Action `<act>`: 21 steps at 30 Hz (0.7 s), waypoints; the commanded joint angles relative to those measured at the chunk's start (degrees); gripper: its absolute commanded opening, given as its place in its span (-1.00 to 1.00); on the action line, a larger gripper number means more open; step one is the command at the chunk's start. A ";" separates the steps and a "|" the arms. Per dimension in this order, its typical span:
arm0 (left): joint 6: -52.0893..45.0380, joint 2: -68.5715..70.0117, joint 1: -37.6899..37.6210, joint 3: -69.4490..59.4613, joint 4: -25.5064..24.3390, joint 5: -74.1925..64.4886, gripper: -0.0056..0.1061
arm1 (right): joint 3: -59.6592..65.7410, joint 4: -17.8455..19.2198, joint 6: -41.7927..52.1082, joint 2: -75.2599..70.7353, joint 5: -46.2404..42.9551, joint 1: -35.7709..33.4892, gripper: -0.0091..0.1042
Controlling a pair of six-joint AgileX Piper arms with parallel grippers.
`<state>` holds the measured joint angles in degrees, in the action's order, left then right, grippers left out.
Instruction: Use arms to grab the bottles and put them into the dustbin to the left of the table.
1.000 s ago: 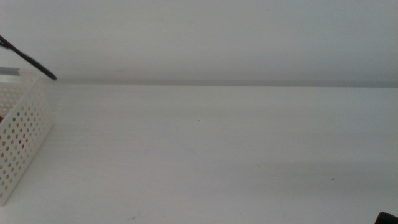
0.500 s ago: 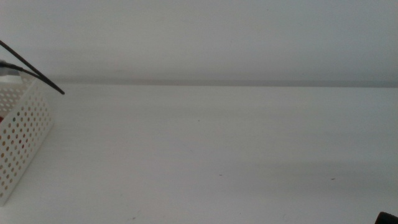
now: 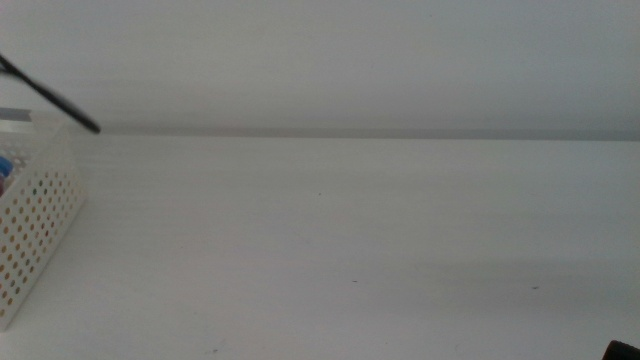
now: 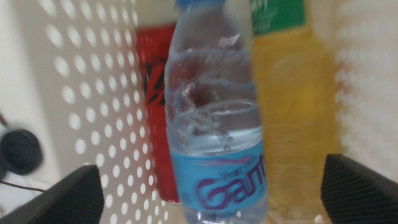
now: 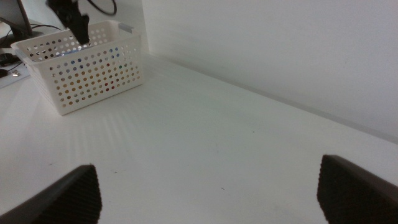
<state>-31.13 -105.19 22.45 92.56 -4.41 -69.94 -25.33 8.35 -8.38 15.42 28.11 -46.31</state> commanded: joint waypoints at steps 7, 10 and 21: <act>16.50 16.02 -11.50 0.29 5.07 -5.25 0.78 | 0.29 0.23 0.24 -0.22 -0.40 0.05 0.80; 17.96 21.78 -15.44 0.29 5.89 -5.02 0.78 | 0.29 0.23 0.24 -0.22 -0.40 0.05 0.80; 18.96 43.76 -26.34 -14.20 10.37 4.41 0.78 | 0.29 0.23 0.24 -0.22 -0.40 0.05 0.80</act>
<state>-12.39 -65.20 -2.46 82.29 4.51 -67.97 -25.33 8.35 -8.38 15.42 28.11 -46.31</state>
